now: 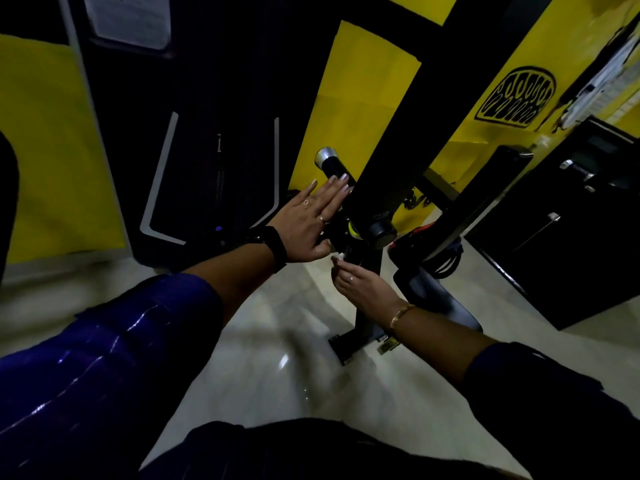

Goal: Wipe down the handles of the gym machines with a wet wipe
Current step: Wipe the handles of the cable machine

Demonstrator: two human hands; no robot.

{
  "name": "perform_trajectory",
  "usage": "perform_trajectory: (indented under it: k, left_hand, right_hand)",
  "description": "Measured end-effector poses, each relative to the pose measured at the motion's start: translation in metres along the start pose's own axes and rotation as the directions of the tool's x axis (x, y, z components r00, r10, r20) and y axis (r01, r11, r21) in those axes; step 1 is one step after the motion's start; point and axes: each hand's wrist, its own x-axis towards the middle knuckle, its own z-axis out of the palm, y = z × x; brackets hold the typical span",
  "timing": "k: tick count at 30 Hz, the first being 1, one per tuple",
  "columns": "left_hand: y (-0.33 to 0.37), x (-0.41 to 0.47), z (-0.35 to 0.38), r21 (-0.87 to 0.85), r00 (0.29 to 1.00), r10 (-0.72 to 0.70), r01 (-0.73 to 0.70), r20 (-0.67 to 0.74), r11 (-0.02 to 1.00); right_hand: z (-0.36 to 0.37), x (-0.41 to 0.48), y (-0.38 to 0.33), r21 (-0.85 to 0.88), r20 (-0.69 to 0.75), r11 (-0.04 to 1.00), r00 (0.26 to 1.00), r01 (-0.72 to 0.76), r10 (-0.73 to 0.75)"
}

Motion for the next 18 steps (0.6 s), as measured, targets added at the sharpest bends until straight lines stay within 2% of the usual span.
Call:
perform_trajectory:
  k: [3, 8, 10, 13, 16, 18]
  left_hand:
    - [-0.001, -0.001, 0.0, 0.001, 1.0, 0.002, -0.002, 0.001, 1.0]
    - [0.0, -0.001, 0.0, -0.013, 1.0, 0.01, -0.01, -0.009, 1.0]
    - [0.001, -0.002, 0.002, -0.013, 1.0, 0.004, -0.005, -0.007, 1.0]
    - [0.002, -0.002, 0.003, -0.01, 1.0, -0.015, 0.015, 0.002, 1.0]
    - [0.0, -0.002, 0.005, -0.007, 1.0, -0.017, 0.017, -0.008, 1.0]
    - [-0.001, -0.002, 0.008, -0.006, 1.0, -0.004, 0.004, -0.03, 1.0]
  right_hand:
    - [-0.003, 0.008, -0.001, 0.037, -0.009, 0.999, 1.0, -0.012, 0.012]
    - [0.025, -0.025, 0.012, 0.018, -0.235, 1.0, 0.972, -0.024, 0.027]
    - [0.028, -0.032, 0.016, -0.009, -0.263, 1.0, 0.964, -0.029, 0.026]
    - [0.021, -0.009, 0.004, -0.001, -0.178, 1.0, 0.984, -0.013, 0.013]
    - [0.008, 0.016, -0.002, 0.158, -0.04, 0.988, 0.999, -0.003, 0.009]
    - [0.004, 0.014, 0.006, 0.163, -0.076, 0.987, 0.997, -0.017, 0.029]
